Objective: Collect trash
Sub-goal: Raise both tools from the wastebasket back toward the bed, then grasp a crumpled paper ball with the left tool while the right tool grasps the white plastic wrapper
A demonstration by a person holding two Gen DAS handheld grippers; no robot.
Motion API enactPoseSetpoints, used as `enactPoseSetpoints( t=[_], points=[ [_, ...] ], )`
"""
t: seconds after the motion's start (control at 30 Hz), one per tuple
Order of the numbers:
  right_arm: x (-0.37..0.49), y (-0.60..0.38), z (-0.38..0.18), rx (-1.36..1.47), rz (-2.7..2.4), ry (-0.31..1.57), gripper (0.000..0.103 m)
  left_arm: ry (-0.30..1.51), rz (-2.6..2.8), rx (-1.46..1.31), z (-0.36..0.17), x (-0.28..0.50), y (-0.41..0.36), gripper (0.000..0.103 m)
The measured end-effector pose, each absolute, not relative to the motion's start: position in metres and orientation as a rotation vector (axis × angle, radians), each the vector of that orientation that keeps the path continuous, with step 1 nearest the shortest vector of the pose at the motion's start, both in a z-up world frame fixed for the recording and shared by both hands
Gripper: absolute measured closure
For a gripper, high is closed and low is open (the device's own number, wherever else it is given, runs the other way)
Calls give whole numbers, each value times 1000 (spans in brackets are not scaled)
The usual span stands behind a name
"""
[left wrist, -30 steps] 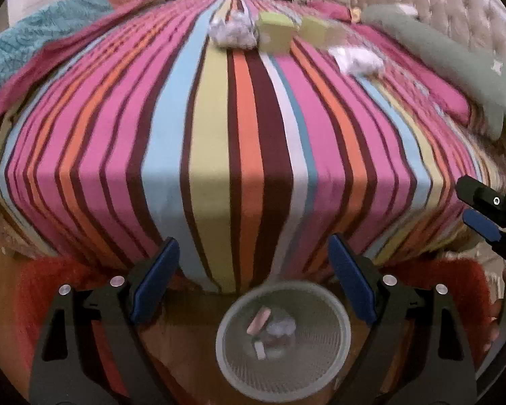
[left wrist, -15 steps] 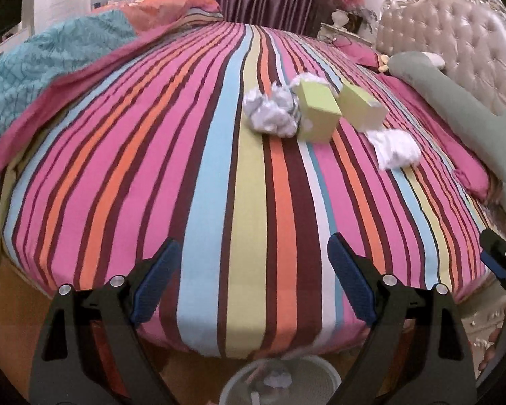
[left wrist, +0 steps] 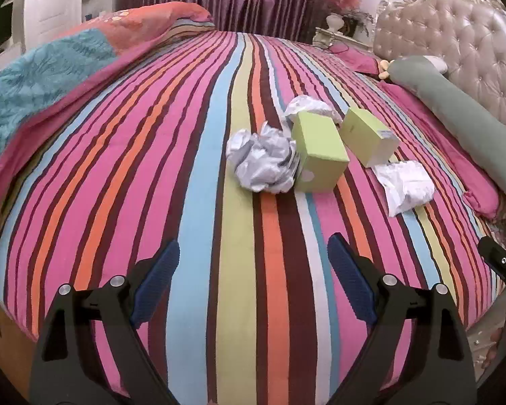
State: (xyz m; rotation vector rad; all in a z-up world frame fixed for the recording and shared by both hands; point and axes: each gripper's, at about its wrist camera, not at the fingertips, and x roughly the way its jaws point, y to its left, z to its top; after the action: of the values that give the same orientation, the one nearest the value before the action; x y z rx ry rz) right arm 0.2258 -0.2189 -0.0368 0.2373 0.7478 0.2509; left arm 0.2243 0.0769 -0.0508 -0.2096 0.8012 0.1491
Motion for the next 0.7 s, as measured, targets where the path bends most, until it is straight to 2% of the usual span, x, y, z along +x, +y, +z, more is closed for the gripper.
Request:
enactPoseSetpoints(
  t=[0.7],
  points=[
    [293,-208,-51,169,239,784,11,827,141,-225,-60,292,98,16]
  ],
)
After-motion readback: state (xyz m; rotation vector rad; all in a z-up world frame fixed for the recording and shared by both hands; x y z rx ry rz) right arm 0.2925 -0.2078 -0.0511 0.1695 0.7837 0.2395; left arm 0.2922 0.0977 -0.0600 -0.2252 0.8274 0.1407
